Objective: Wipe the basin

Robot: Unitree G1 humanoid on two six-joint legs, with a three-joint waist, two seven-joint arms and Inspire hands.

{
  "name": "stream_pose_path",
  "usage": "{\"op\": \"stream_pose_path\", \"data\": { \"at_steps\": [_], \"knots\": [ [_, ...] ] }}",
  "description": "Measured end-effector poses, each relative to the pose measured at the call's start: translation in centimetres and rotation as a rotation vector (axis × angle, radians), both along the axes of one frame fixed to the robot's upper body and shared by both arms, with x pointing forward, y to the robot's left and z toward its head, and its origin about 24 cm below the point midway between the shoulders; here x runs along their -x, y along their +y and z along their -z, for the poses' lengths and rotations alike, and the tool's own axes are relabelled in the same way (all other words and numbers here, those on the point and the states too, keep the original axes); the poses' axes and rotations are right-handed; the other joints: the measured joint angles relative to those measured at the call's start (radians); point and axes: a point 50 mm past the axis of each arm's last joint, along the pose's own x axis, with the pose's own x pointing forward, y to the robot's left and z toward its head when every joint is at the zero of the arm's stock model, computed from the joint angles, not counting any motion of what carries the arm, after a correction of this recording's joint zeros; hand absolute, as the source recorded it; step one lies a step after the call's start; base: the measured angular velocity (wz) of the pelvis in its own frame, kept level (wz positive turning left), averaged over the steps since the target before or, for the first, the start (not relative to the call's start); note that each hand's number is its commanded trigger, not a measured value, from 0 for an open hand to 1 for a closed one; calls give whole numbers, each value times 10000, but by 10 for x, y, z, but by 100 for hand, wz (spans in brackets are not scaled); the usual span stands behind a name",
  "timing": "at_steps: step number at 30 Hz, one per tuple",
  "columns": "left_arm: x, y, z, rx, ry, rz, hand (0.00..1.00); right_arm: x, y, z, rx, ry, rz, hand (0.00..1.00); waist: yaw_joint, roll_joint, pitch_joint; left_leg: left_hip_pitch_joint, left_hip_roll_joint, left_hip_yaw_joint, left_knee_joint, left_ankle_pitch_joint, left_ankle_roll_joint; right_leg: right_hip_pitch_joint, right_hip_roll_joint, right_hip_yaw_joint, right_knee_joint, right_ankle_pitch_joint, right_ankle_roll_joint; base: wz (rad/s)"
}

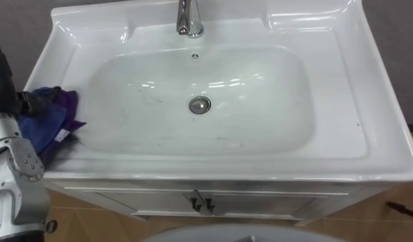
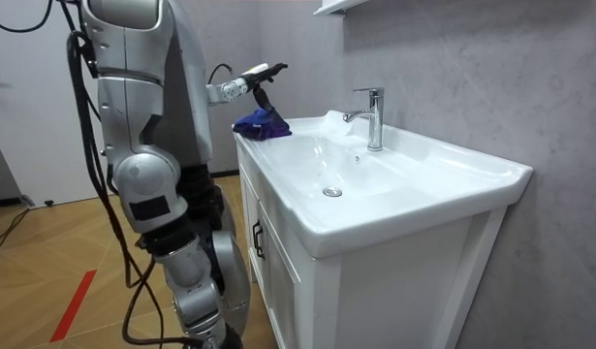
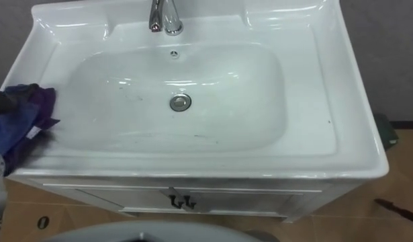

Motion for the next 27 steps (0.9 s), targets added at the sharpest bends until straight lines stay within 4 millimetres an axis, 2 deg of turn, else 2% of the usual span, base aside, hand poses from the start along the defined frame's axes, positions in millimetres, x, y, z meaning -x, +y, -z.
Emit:
{"op": "stream_pose_path", "data": {
  "at_steps": [8,12,16,21,27],
  "knots": [
    [0,1,1,846,-332,-64,0,0,3,1,-37,-68,212,0,20,33,3,3,-2,33,-12,0,0,-23,2,24,10,0,0,0],
    [3,5,6,2327,-803,-368,0,-2,3,1,-37,-72,223,0,64,14,3,8,-1,81,-36,1,0,-80,16,139,34,-3,-1,-7],
    [13,10,14,3453,-1155,-1092,0,-3,4,1,-70,-62,224,0,139,-100,-7,-11,-1,115,-29,1,0,-114,17,173,25,-5,2,-3],
    [15,12,16,3573,-1481,-1392,0,-1,5,1,-122,123,249,0,360,-129,-76,-25,-2,100,-31,0,0,-129,17,176,13,-5,3,0],
    [20,23,6,3099,-2202,-1977,0,-4,5,1,-127,13,222,0,519,-90,-65,7,-14,-48,-5,-1,1,-64,10,145,-13,-5,2,0]
  ]
}}
